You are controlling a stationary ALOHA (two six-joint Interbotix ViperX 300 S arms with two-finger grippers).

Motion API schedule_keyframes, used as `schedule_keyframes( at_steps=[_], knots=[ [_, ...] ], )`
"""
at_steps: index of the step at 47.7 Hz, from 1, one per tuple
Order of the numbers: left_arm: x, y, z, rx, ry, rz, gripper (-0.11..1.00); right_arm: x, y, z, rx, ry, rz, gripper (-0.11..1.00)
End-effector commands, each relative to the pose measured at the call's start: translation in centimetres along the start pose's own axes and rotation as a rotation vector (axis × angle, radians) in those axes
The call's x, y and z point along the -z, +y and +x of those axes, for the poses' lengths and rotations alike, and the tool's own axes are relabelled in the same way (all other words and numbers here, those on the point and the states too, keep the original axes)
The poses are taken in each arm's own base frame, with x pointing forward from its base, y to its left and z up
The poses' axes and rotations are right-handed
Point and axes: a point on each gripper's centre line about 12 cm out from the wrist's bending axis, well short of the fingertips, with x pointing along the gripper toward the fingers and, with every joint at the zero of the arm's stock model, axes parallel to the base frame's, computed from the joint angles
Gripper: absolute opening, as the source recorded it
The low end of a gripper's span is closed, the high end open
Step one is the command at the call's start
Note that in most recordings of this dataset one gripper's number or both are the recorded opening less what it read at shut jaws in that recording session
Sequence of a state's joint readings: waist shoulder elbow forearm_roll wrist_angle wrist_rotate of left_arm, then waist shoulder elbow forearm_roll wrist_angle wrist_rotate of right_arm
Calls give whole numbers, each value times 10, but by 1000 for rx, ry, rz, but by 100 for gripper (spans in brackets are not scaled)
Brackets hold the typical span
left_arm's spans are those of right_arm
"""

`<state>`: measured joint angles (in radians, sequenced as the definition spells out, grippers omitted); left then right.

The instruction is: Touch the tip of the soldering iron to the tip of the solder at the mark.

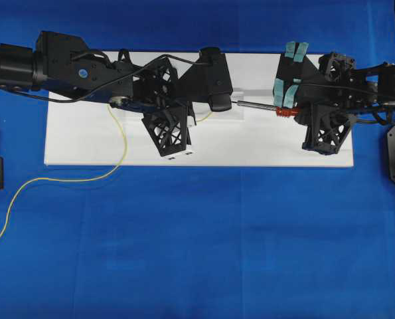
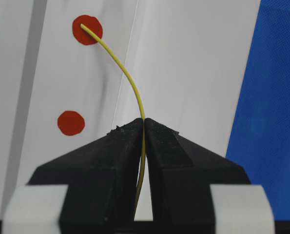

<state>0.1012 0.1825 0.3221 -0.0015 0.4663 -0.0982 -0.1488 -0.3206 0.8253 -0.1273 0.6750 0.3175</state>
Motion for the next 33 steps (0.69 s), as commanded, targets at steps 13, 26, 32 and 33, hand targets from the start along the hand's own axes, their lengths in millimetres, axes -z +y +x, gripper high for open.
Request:
schedule_keyframes(
  at_steps=[13, 26, 32, 33],
  knots=[
    [-5, -1, -9, 3, -24, 1, 2, -12, 3, -3, -5, -26, -2, 6],
    [-5, 0, -9, 2, -24, 1, 2, -23, 6, 3, -3, -17, -4, 6],
    [-5, -1, -8, 2, -23, 3, 2, -27, 7, 7, -1, -11, -5, 6],
    [-5, -1, -8, 2, -23, 3, 2, -27, 7, 7, -2, -9, -6, 6]
  ],
)
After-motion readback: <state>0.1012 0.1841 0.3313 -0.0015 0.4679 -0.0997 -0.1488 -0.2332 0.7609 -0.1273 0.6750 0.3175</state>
